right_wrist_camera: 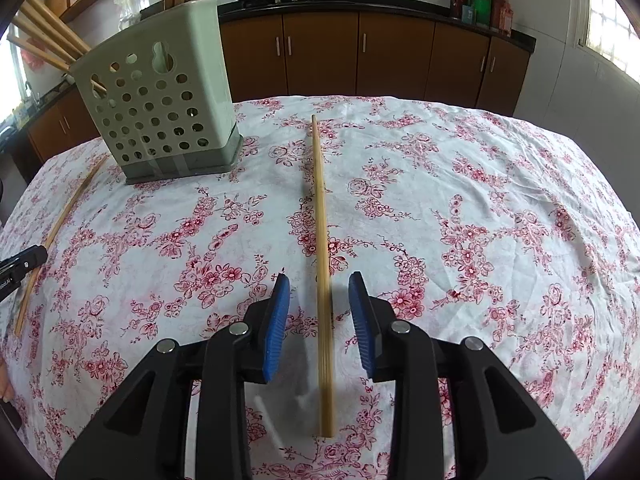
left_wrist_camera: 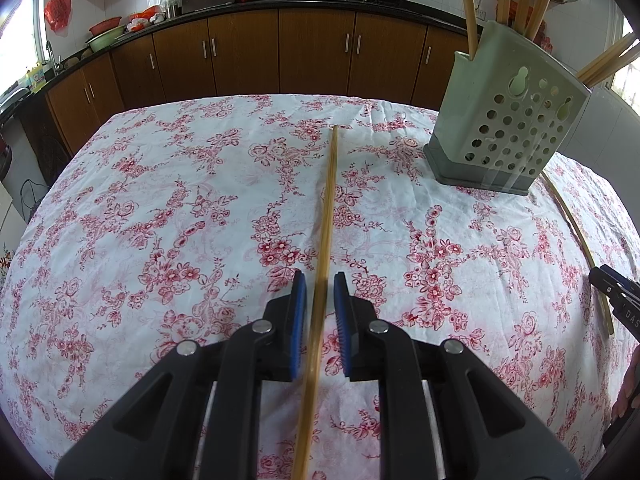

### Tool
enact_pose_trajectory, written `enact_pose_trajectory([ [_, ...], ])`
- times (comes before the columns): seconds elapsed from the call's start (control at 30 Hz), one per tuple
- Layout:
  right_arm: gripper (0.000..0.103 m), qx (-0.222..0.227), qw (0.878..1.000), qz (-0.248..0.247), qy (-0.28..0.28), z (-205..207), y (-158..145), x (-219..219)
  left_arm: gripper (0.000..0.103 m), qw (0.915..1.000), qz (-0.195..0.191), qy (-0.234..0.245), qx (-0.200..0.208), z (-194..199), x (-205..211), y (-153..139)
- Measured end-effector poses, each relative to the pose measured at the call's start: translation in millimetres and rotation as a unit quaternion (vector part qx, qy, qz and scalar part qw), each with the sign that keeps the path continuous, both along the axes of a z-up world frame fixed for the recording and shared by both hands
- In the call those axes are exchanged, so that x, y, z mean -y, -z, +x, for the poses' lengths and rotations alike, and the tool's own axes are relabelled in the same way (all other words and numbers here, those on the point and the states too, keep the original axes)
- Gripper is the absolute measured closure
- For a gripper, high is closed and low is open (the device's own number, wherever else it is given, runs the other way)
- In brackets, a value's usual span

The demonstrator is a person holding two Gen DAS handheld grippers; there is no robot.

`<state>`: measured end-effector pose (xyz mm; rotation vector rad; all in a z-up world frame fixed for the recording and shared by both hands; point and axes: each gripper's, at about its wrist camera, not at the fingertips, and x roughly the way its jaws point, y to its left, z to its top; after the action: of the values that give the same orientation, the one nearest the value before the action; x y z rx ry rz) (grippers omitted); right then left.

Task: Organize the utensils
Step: 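Hold the grasped chopsticks on the tablecloth, briefly opening and reclosing the right tool, then lift the right tool's chopstick above the green holder while the left tool lifts its own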

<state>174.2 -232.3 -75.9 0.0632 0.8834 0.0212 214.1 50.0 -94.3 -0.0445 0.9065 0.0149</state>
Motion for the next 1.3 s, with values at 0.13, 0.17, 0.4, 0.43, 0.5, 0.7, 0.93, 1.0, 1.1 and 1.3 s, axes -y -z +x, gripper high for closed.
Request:
enact_pose_trajectory([
  [0.13, 0.07, 0.0, 1.0, -0.001, 0.001, 0, 0, -1, 0.086, 1.0, -0.001, 0.0, 0.0, 0, -1, 0],
  [0.17, 0.07, 0.0, 1.0, -0.001, 0.001, 0, 0, -2, 0.086, 1.0, -0.002, 0.0, 0.0, 0, -1, 0],
  [0.4, 0.073, 0.0, 1.0, 0.002, -0.003, -12, 0, 0, 0.086, 0.9997, 0.018, 0.015, -0.003, -19, -1, 0],
  [0.43, 0.076, 0.0, 1.0, 0.003, -0.002, -13, 0, 1, 0.087, 0.9995, 0.023, 0.019, -0.004, -23, 0, 0],
  [0.5, 0.094, 0.001, 1.0, 0.008, 0.003, -15, 0, 4, 0.09, 0.9991, 0.034, 0.026, -0.003, -29, 2, 0],
  [0.7, 0.095, 0.014, 1.0, 0.015, 0.005, -20, -9, 11, 0.095, 0.9978, 0.049, 0.044, -0.004, -32, 6, -4],
  [0.93, 0.095, 0.124, 0.992, 0.023, 0.009, -39, -79, 19, 0.095, 0.9935, 0.017, 0.051, 0.1, -52, 2, -77],
  [1.0, 0.095, 0.152, 0.988, 0.024, 0.008, -43, -99, 20, 0.095, 0.9898, 0.002, 0.051, 0.133, -56, 2, -102],
  [1.1, 0.096, 0.187, 0.982, 0.024, 0.005, -48, -126, 20, 0.095, 0.9852, -0.015, 0.054, 0.162, -57, 2, -130],
  [1.3, 0.095, 0.222, 0.975, 0.027, -0.002, -49, -152, 18, 0.095, 0.9797, -0.025, 0.06, 0.19, -55, 7, -162],
])
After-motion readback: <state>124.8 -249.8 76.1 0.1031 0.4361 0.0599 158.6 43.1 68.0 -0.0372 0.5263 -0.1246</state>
